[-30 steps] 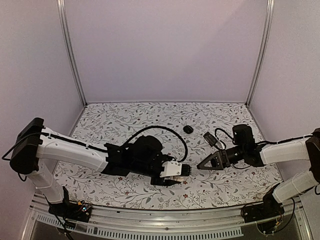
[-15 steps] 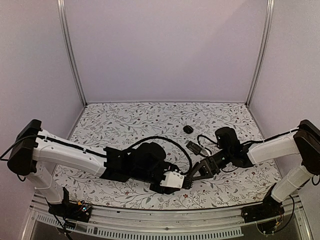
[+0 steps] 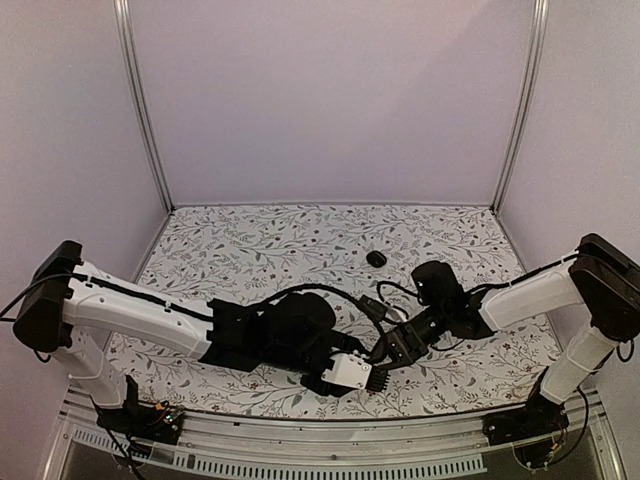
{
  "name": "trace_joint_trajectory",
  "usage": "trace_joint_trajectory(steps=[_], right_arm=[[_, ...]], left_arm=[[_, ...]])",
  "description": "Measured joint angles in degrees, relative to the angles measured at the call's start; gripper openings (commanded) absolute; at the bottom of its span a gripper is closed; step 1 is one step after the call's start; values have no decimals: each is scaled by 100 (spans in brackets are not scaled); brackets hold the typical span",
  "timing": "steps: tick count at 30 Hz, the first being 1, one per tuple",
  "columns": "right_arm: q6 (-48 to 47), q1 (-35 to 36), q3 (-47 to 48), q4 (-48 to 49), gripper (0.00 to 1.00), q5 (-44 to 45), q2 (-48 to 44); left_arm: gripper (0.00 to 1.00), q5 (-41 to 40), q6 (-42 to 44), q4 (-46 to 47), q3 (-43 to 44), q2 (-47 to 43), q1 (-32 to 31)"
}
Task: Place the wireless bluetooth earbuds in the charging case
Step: Pass from the left arm to the right
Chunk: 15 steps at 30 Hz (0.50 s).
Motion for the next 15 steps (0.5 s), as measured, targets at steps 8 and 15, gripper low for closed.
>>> trace_joint_trajectory(steps=[8,15], right_arm=[[-4,74,20,-13,22,-13,85],[-122,83,28,-20,8,7,94]], left_arm=[[48,-48,83,-13,17,0,-59],[55,-96,37,-42,22,0,-66]])
